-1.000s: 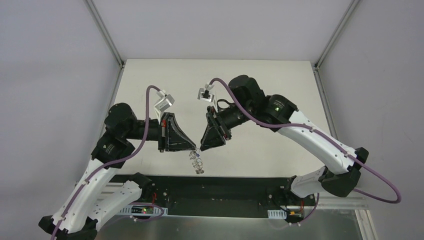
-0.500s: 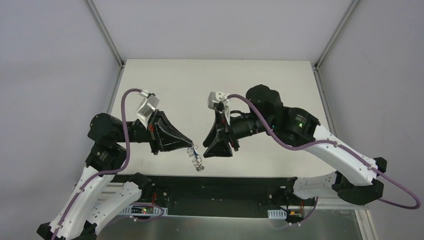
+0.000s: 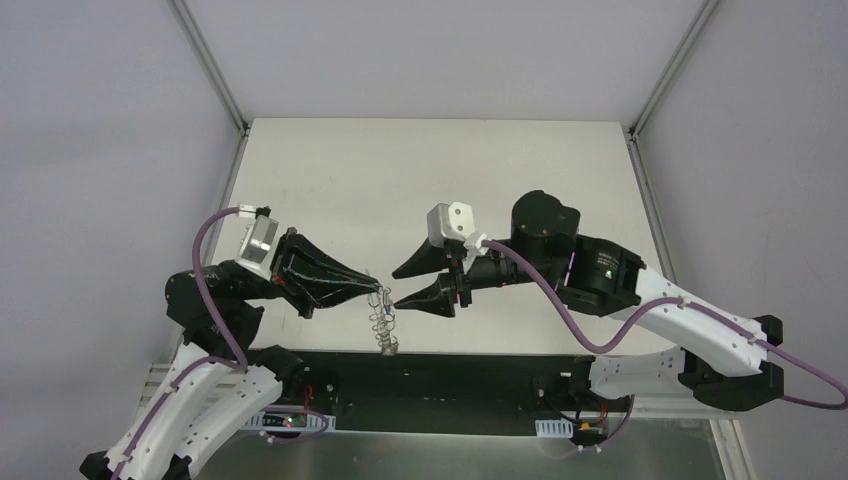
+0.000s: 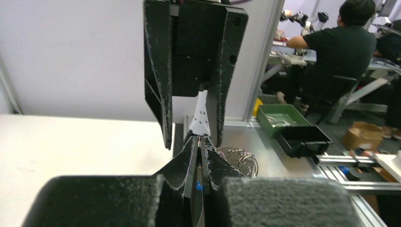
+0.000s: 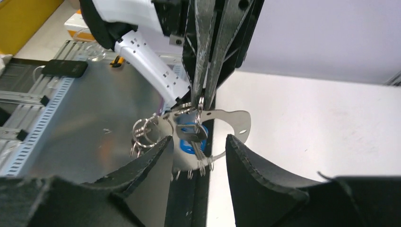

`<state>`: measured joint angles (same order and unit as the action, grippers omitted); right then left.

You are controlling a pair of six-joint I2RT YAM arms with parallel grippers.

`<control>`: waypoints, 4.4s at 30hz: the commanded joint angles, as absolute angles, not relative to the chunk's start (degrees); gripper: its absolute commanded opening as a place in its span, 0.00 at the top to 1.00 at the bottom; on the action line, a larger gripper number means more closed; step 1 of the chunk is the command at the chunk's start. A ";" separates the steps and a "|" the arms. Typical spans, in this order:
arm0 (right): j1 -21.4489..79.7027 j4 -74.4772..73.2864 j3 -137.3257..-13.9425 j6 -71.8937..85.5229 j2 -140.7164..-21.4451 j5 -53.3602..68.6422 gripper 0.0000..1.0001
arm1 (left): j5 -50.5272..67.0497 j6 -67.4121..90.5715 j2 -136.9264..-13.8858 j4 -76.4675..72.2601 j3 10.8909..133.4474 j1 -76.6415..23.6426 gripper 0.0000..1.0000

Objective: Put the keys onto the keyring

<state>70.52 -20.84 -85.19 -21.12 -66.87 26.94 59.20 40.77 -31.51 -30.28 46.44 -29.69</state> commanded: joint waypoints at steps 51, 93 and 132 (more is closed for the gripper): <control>78.04 -2.04 -95.62 -26.73 -71.45 14.77 0.70 | 38.14 52.01 -36.93 -85.79 37.63 -30.26 1.00; 78.04 -6.02 -91.90 -24.98 -68.64 12.64 1.00 | 40.14 52.65 -37.07 -84.81 38.88 -30.25 1.00; 78.05 -1.76 -79.96 -29.99 -61.46 10.78 0.62 | 40.83 54.10 -39.01 -84.90 40.25 -30.32 1.00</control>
<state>77.89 -4.56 -80.34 -30.06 -65.32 13.47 42.17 53.36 -38.98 -80.93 38.02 -30.02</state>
